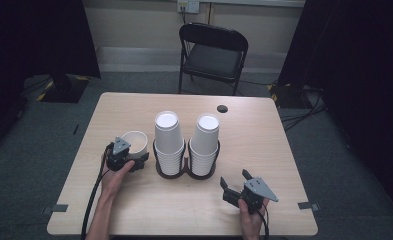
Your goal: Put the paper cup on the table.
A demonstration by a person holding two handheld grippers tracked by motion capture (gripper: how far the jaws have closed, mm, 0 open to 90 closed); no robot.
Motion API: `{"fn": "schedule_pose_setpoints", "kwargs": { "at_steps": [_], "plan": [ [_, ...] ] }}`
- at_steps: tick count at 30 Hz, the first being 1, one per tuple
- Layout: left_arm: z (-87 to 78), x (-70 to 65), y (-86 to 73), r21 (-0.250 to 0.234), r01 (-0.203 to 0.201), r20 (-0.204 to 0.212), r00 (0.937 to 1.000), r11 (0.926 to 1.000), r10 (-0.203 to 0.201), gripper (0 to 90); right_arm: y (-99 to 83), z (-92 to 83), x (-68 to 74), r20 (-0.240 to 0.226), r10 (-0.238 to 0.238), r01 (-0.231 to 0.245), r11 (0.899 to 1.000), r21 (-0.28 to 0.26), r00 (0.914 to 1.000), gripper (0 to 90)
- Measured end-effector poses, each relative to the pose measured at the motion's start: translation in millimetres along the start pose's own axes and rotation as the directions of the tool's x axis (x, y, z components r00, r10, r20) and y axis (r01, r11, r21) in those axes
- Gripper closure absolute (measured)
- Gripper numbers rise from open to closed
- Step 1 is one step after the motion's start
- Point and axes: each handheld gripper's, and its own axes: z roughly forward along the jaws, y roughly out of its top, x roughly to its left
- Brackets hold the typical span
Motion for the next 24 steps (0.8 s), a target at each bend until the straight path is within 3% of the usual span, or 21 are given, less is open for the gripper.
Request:
{"fn": "schedule_pose_setpoints", "kwargs": {
  "at_steps": [8, 12, 16, 19, 24],
  "plan": [
    [-3.1, -0.3, -4.5, 0.005, 0.016, 0.005, 0.9999, 0.9999, -0.016, 15.6, 0.0, -0.2, 0.3, 0.0, 0.0, 0.0, 1.0, 0.0, 1.0, 13.9],
    [-9.3, 0.9, -9.9, -0.013, 0.054, 0.024, 0.9983, 0.9985, -0.053, 15.6, 0.1, 0.1, 1.1, -0.004, -0.013, 0.013, 1.0, 0.006, 0.9999, 13.9],
    [-19.4, -4.2, -12.1, -0.043, 0.034, -0.014, 0.9993, 0.9985, -0.035, 15.6, 0.2, 0.5, 1.1, -0.006, -0.013, 0.013, 1.0, 0.007, 0.9999, 13.8],
    [-24.0, -4.9, -15.0, -0.029, 0.037, -0.018, 0.9991, 0.9989, -0.038, 15.7, 0.0, 0.1, 0.5, -0.008, -0.008, 0.008, 1.0, 0.002, 0.9999, 13.8],
    [-32.8, -11.5, -19.0, -0.064, 0.066, -0.015, 0.9976, 0.9958, -0.067, 15.7, -0.1, -0.4, 0.3, -0.007, -0.005, 0.005, 1.0, -0.002, 1.0, 13.8]
  ]
}}
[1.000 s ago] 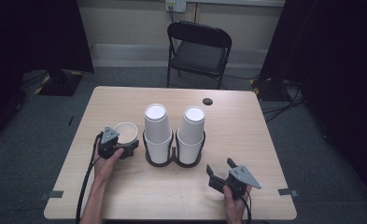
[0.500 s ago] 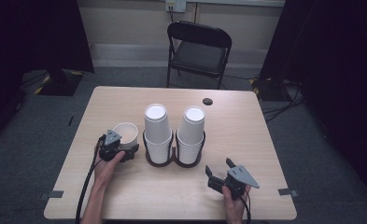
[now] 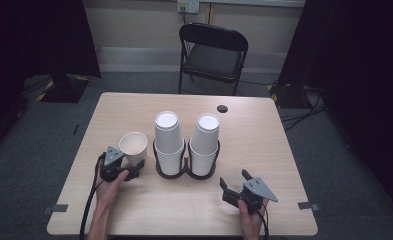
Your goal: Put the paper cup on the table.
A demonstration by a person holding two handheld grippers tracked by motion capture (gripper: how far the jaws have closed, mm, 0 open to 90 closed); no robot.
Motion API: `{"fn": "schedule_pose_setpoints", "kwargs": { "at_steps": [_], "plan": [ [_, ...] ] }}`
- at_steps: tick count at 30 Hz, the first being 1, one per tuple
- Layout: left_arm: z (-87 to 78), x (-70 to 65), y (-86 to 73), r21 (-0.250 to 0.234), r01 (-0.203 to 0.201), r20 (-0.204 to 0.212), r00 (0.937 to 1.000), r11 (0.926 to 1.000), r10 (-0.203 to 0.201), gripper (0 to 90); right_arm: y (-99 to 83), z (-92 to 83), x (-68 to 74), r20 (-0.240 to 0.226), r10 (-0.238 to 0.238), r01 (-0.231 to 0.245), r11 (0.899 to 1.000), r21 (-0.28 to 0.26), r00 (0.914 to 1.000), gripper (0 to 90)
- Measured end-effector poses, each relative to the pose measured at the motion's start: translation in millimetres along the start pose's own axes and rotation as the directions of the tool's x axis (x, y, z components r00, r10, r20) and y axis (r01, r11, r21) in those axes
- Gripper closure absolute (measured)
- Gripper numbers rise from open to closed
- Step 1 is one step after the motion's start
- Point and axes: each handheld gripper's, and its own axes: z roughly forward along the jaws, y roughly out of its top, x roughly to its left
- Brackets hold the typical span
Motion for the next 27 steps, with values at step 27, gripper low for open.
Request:
{"fn": "schedule_pose_setpoints", "kwargs": {
  "at_steps": [27],
  "plan": [
    [-51.1, -72.9, -30.1, -0.123, 0.025, 0.134, 0.9909, 0.992, -0.008, 15.9, -0.2, -0.6, -1.8, -0.01, 0.013, -0.013, 1.0, -0.003, 0.9999, 13.9]
  ]
}}
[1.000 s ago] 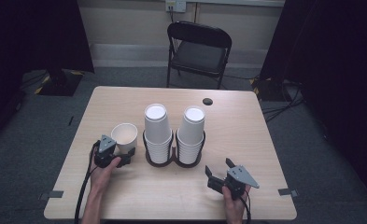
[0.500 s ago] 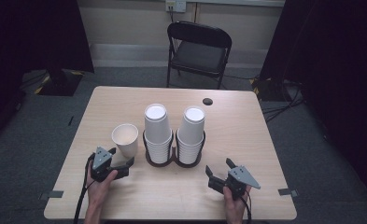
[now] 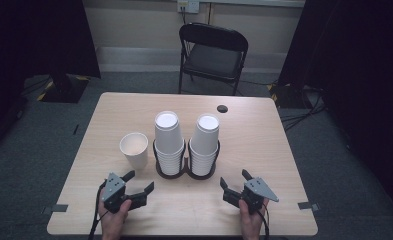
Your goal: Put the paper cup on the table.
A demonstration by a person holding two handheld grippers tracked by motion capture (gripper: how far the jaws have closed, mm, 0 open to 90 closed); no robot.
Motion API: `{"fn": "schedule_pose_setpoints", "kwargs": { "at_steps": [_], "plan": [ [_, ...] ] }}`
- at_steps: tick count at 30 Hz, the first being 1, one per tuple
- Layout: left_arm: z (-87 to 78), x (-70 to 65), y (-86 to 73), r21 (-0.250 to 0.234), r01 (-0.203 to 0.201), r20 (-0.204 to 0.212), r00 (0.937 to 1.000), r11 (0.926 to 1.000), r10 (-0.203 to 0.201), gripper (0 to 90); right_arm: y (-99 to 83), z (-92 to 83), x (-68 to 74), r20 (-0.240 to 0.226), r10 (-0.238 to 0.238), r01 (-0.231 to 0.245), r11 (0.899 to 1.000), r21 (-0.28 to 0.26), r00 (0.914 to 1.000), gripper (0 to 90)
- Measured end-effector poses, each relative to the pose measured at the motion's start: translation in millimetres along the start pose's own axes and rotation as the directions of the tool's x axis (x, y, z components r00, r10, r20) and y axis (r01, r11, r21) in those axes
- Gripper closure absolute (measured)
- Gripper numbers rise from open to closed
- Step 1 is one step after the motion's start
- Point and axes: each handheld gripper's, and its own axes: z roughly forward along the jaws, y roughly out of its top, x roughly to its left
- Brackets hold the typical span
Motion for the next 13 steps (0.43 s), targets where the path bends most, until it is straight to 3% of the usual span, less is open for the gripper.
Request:
{"fn": "schedule_pose_setpoints", "kwargs": {
  "at_steps": [3, 7, 10, 13],
  "plan": [
    [6.6, -10.5, -4.7, -0.003, -0.025, 0.02, 0.9995, 0.9997, 0.025, 15.7, -0.3, -0.3, -0.4, -0.001, 0.004, -0.004, 1.0, -0.007, 1.0, 13.9],
    [12.0, -18.9, -4.7, -0.022, -0.091, 0.007, 0.9958, 0.9956, 0.091, 15.7, -0.1, -0.1, -0.7, 0.0, 0.01, -0.01, 1.0, -0.003, 1.0, 14.0],
    [13.9, -19.7, -4.2, -0.021, -0.085, 0.008, 0.9963, 0.9962, 0.085, 15.6, 0.7, 1.8, -2.6, -0.011, 0.029, -0.029, 0.999, 0.02, 0.9995, 15.3],
    [11.8, -21.6, -5.4, -0.042, -0.112, 0.006, 0.9936, 0.9928, 0.113, 15.6, 2.4, 6.6, -2.9, 0.01, 0.038, -0.039, 0.997, 0.072, 0.9992, 15.4]
  ]
}}
